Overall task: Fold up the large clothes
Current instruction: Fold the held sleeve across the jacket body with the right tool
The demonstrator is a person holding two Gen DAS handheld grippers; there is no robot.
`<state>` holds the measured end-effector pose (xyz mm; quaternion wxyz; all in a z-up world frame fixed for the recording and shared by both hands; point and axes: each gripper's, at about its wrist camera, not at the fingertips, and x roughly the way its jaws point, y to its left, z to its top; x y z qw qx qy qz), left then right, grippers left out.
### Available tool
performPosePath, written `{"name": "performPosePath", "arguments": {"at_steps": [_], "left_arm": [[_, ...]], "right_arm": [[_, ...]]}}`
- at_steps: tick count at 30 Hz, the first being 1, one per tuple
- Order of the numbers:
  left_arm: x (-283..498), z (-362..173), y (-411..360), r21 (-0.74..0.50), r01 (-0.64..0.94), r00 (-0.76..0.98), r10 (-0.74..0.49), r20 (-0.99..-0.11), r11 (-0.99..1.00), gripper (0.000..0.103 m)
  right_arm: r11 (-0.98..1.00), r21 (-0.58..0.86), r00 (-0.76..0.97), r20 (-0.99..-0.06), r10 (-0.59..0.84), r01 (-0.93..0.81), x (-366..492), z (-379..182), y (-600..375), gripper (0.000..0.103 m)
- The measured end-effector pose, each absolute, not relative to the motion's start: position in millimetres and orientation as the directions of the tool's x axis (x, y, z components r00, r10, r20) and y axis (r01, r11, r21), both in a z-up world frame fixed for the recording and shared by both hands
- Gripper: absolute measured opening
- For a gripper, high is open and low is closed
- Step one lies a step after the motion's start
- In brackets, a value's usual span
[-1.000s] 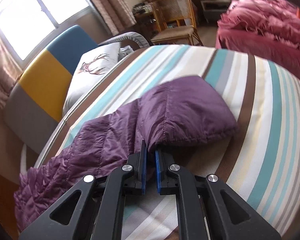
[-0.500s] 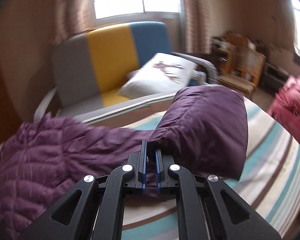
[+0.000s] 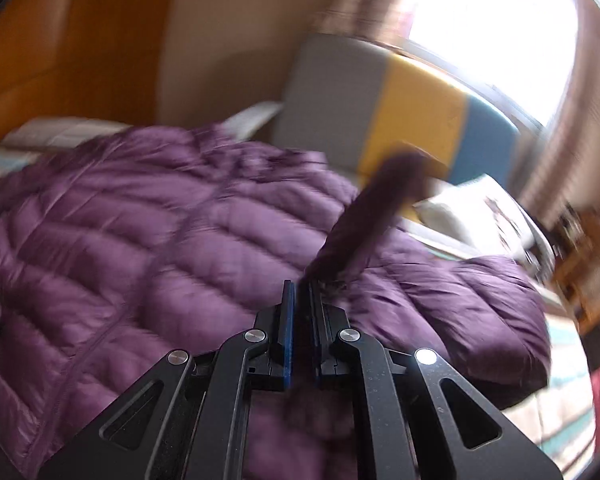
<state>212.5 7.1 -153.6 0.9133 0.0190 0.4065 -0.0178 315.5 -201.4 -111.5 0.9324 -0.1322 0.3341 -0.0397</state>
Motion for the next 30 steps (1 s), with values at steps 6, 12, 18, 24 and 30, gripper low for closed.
{"name": "performPosePath", "arguments": {"at_steps": [6, 12, 18, 24, 30], "left_arm": [[213, -154, 10, 0.014, 0.049, 0.668, -0.023, -0.744, 0.999, 0.101], [215, -150, 8, 0.022, 0.05, 0.651, -0.016, -0.759, 0.998, 0.101], [236, -105, -18, -0.028, 0.086, 0.695, -0.08, -0.715, 0.996, 0.101], [287, -88, -91, 0.047, 0.216, 0.698, -0.121, -0.706, 0.975, 0.101], [328, -99, -147, 0.072, 0.316, 0.662, -0.166, -0.73, 0.946, 0.084]], "right_arm": [[0.918, -0.34, 0.739, -0.668, -0.086, -0.201, 315, -128, -163, 0.008], [0.977, -0.197, 0.699, -0.71, -0.084, -0.083, 295, -116, -198, 0.008], [0.955, -0.226, 0.625, -0.722, -0.298, 0.195, 270, -119, -261, 0.008], [0.923, -0.097, 0.597, -0.737, -0.319, 0.373, 260, -136, -310, 0.008], [0.923, -0.059, 0.606, -0.738, -0.296, 0.38, 254, -144, -316, 0.008]]}}
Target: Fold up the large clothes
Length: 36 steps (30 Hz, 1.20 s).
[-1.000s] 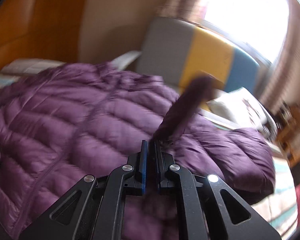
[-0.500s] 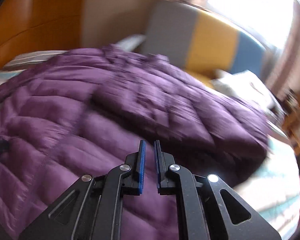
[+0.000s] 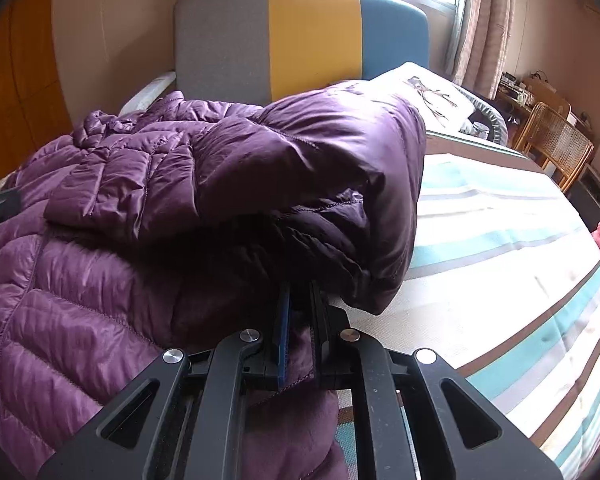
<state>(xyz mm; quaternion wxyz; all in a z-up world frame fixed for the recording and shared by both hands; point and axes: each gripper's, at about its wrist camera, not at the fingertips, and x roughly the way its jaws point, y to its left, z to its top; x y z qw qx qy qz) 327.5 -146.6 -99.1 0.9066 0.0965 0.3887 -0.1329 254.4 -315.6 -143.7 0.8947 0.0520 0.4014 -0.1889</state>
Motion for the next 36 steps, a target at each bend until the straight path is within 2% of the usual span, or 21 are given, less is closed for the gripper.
{"name": "performPosePath", "arguments": {"at_steps": [2, 6, 7, 9, 11, 12, 14, 25, 31, 36], "left_arm": [[338, -106, -159, 0.031, 0.334, 0.634, -0.2, -0.747, 0.942, 0.078], [349, -121, -178, -0.015, 0.368, 0.585, -0.244, -0.773, 0.93, 0.057], [350, -126, -180, -0.025, 0.377, 0.572, -0.253, -0.78, 0.926, 0.051], [355, -134, -185, -0.035, 0.373, 0.554, -0.253, -0.793, 0.927, 0.029], [353, -133, -181, -0.051, 0.367, 0.567, -0.267, -0.779, 0.929, 0.023], [352, -131, -177, -0.057, 0.361, 0.577, -0.271, -0.771, 0.931, 0.015], [349, -124, -166, -0.058, 0.346, 0.599, -0.268, -0.755, 0.937, 0.009], [331, -126, -87, -0.041, 0.198, 0.673, -0.166, -0.721, 0.979, 0.008], [325, -137, -56, -0.119, 0.103, 0.687, -0.157, -0.71, 0.988, 0.008], [320, -140, -45, -0.165, 0.075, 0.69, -0.171, -0.703, 0.983, 0.008]], "right_arm": [[0.922, -0.063, 0.596, -0.746, -0.298, 0.382, 257, -148, -316, 0.008], [0.92, -0.079, 0.589, -0.746, -0.31, 0.384, 262, -150, -313, 0.008], [0.919, -0.082, 0.589, -0.745, -0.313, 0.385, 262, -151, -313, 0.008], [0.918, -0.088, 0.588, -0.743, -0.319, 0.386, 262, -151, -312, 0.008], [0.917, -0.086, 0.591, -0.741, -0.32, 0.388, 261, -151, -312, 0.008], [0.917, -0.083, 0.592, -0.741, -0.318, 0.389, 261, -151, -313, 0.008], [0.917, -0.08, 0.592, -0.74, -0.318, 0.391, 261, -151, -314, 0.008], [0.92, -0.093, 0.602, -0.73, -0.323, 0.381, 260, -148, -311, 0.008], [0.947, 0.057, 0.7, -0.688, -0.191, 0.315, 234, -127, -317, 0.008], [0.91, 0.141, 0.732, -0.647, -0.214, 0.391, 225, -108, -342, 0.008]]}}
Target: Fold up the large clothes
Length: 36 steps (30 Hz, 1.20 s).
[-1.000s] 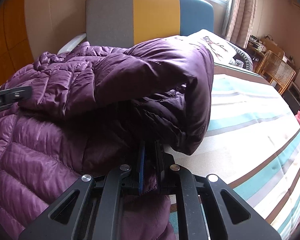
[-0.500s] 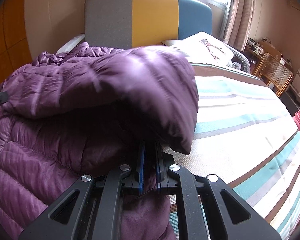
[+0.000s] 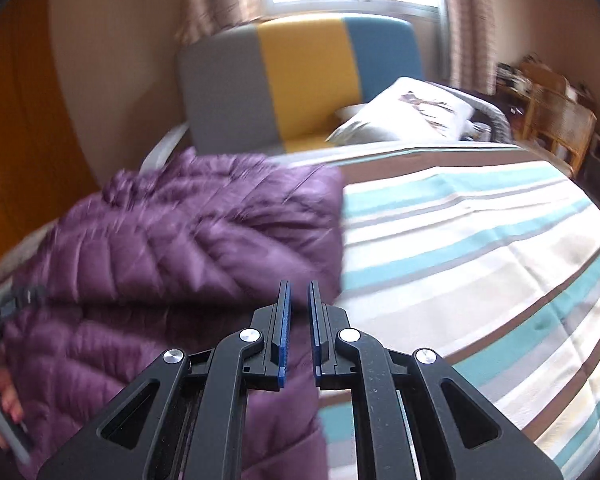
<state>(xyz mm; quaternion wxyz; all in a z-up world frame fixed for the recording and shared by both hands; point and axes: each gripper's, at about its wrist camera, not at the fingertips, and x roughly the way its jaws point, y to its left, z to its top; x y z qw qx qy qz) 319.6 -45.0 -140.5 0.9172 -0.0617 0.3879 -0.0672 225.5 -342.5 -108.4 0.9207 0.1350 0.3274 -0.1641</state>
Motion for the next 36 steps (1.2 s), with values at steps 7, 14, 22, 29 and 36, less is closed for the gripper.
{"name": "performPosePath", "arguments": {"at_steps": [7, 14, 22, 29, 36], "left_arm": [[323, -149, -43, -0.188, 0.067, 0.666, -0.184, -0.722, 0.98, 0.008], [327, -156, -47, -0.179, 0.079, 0.645, -0.187, -0.74, 0.981, 0.012], [328, -157, -47, -0.178, 0.074, 0.641, -0.184, -0.745, 0.981, 0.016], [328, -156, -48, -0.16, 0.061, 0.643, -0.161, -0.748, 0.985, 0.022], [327, -151, -38, -0.187, 0.062, 0.632, -0.184, -0.753, 0.98, 0.055]], "right_arm": [[0.918, 0.136, 0.707, -0.683, -0.185, 0.372, 292, -115, -356, 0.008], [0.895, 0.103, 0.616, -0.759, -0.212, 0.434, 326, -153, -377, 0.008], [0.887, 0.114, 0.639, -0.735, -0.227, 0.448, 306, -138, -375, 0.008], [0.896, 0.182, 0.695, -0.698, -0.172, 0.405, 236, -117, -346, 0.008], [0.875, 0.154, 0.613, -0.768, -0.185, 0.458, 229, -152, -354, 0.008]]}}
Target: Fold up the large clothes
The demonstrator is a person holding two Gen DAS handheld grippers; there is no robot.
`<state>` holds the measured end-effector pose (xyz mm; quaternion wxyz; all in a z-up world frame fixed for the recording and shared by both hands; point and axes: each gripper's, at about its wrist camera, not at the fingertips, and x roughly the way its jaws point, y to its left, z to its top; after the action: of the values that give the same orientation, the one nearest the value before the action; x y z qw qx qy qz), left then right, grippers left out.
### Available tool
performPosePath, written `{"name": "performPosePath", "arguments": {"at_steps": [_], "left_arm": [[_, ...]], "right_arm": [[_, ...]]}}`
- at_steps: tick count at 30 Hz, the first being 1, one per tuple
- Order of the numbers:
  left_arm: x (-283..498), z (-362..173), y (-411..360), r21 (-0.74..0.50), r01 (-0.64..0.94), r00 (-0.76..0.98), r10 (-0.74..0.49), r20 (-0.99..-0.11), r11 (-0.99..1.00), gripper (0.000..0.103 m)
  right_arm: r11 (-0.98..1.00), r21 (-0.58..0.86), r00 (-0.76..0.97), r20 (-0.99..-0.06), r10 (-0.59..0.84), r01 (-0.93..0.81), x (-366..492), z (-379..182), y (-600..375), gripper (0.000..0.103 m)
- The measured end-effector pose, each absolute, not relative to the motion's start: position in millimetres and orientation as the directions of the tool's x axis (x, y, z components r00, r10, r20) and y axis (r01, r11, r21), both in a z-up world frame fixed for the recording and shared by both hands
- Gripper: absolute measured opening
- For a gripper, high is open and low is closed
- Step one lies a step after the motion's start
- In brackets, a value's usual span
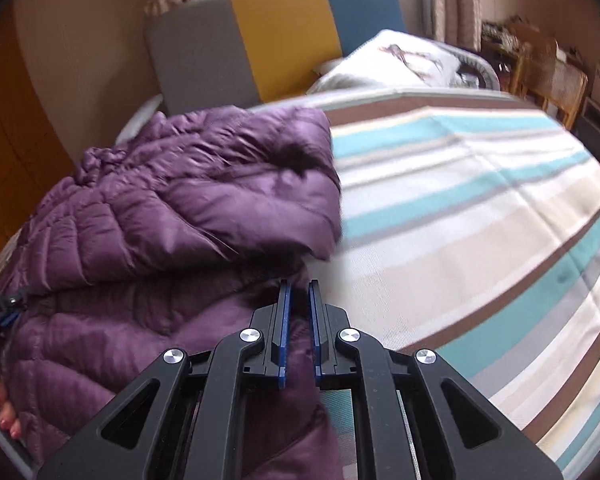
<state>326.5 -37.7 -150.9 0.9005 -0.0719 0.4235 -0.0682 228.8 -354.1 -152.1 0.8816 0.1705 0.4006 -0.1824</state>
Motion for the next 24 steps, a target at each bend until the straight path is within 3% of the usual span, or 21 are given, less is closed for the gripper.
{"name": "performPosePath", "arguments": {"at_steps": [2, 5, 9, 16, 24], "left_arm": [[322, -148, -36, -0.203, 0.096, 0.624, -0.218, -0.75, 0.975, 0.075], [310, -142, -33, -0.178, 0.102, 0.634, -0.202, -0.746, 0.979, 0.081], [293, -134, -12, -0.22, 0.071, 0.65, -0.212, -0.73, 0.973, 0.086], [269, -130, 38, -0.179, -0.004, 0.692, -0.126, -0.711, 0.984, 0.086], [245, -134, 151, -0.197, -0.314, 0.676, 0.073, -0.733, 0.929, 0.085]], "right_arm": [[0.87, 0.179, 0.617, -0.768, -0.168, 0.46, 229, -156, -357, 0.008], [0.874, 0.157, 0.618, -0.763, -0.188, 0.46, 228, -156, -353, 0.008], [0.878, 0.129, 0.616, -0.759, -0.211, 0.461, 228, -156, -349, 0.008], [0.877, 0.138, 0.622, -0.755, -0.207, 0.46, 225, -156, -351, 0.008], [0.877, 0.14, 0.624, -0.754, -0.207, 0.46, 224, -156, -351, 0.008]]}}
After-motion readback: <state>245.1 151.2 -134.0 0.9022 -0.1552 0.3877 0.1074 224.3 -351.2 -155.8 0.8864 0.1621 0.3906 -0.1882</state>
